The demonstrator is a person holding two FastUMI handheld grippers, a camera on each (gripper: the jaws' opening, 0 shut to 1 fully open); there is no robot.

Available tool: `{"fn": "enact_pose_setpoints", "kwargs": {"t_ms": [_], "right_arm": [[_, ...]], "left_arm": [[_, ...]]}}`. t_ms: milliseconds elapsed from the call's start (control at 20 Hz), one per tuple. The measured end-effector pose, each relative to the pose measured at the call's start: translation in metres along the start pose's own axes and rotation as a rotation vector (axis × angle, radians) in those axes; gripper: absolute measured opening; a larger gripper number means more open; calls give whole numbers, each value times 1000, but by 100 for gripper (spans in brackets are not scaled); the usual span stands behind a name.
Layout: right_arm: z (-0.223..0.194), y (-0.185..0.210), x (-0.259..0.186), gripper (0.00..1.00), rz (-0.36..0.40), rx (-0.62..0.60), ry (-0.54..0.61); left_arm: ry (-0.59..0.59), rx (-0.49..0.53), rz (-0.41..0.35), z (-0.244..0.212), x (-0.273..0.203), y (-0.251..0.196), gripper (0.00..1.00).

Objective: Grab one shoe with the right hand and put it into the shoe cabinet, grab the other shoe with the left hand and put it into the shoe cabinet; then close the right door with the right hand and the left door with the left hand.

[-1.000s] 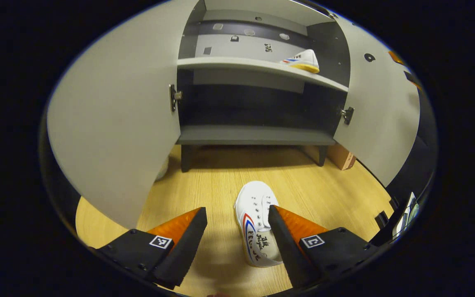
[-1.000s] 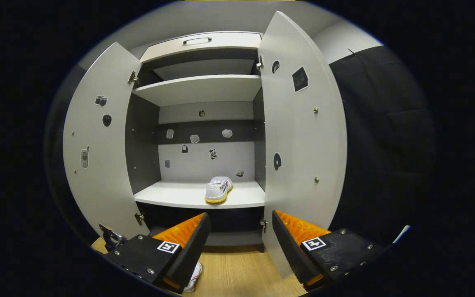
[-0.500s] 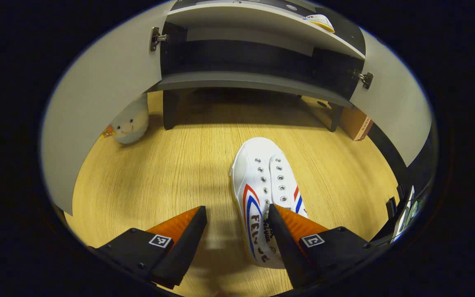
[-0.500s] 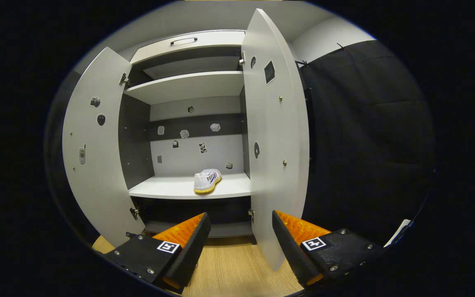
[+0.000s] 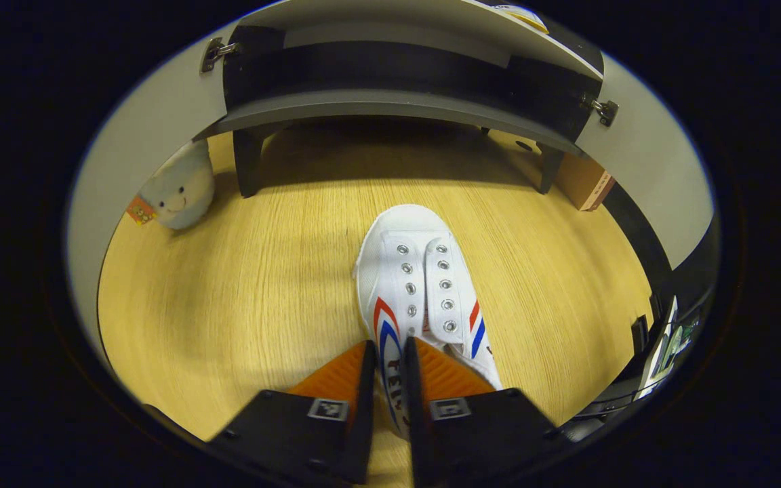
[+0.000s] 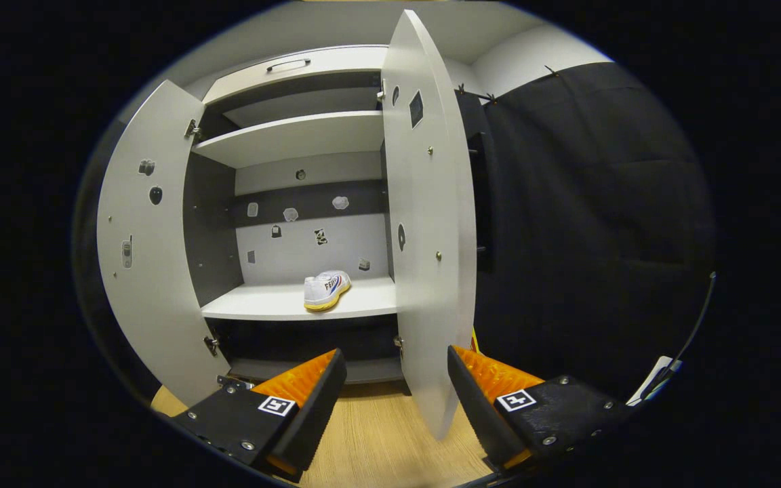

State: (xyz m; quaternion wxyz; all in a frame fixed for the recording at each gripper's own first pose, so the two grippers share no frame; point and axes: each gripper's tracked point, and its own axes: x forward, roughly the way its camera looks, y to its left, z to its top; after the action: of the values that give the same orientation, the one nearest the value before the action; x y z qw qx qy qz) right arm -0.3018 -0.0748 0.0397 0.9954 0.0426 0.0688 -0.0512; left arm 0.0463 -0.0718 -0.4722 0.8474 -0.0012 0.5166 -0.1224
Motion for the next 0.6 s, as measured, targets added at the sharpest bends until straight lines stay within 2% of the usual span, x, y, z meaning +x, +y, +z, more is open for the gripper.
{"fn": "enact_pose_setpoints", "kwargs": {"t_ms": [100,200,350,600], "right_arm": [[2,-1,-3,92,1,0,-5],[5,-2,-6,92,2,-6,-10],[10,-6,-9,93,8,-3,-24],[12,-6,-13,93,101,-13,-5]], "left_arm": [[8,-10,20,3,-6,4,7],[4,13,35,11,-16,5,7],[-33,39,6,22,-21,4,7],[-104,-50,-19,25,-25,11,6]]}}
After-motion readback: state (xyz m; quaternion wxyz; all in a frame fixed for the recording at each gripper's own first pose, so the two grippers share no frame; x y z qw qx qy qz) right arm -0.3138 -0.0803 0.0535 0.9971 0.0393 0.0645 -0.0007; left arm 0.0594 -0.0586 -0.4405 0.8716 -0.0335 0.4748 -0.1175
